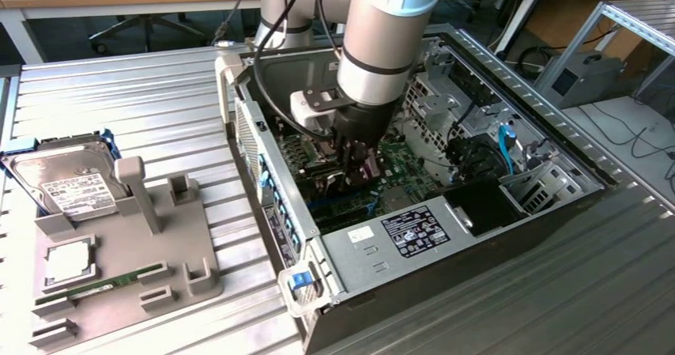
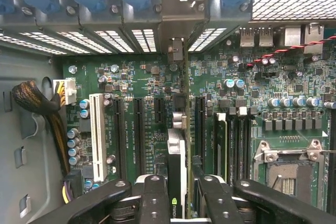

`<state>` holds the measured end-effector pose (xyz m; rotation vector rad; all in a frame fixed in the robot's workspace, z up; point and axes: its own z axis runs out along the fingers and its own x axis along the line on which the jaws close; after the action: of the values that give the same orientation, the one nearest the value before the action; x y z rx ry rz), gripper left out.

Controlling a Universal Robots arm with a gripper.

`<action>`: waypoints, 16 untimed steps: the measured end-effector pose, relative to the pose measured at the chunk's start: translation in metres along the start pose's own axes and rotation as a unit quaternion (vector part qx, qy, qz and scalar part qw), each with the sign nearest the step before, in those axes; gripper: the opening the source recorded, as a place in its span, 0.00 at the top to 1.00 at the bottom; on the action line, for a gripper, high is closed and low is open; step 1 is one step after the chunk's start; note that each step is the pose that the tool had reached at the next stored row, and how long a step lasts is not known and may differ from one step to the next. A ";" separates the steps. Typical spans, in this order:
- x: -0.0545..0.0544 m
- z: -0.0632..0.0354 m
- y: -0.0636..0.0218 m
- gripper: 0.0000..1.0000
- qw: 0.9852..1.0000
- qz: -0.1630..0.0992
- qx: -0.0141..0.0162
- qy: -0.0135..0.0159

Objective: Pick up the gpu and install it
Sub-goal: 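Insert the gpu into the slot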

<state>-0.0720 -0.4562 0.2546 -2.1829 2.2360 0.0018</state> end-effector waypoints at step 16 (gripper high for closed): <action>0.000 0.0040 0.0037 0.73 1.000 0.000 0.001 -0.001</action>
<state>-0.0757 -0.4563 0.2506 -2.1803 2.2334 0.0023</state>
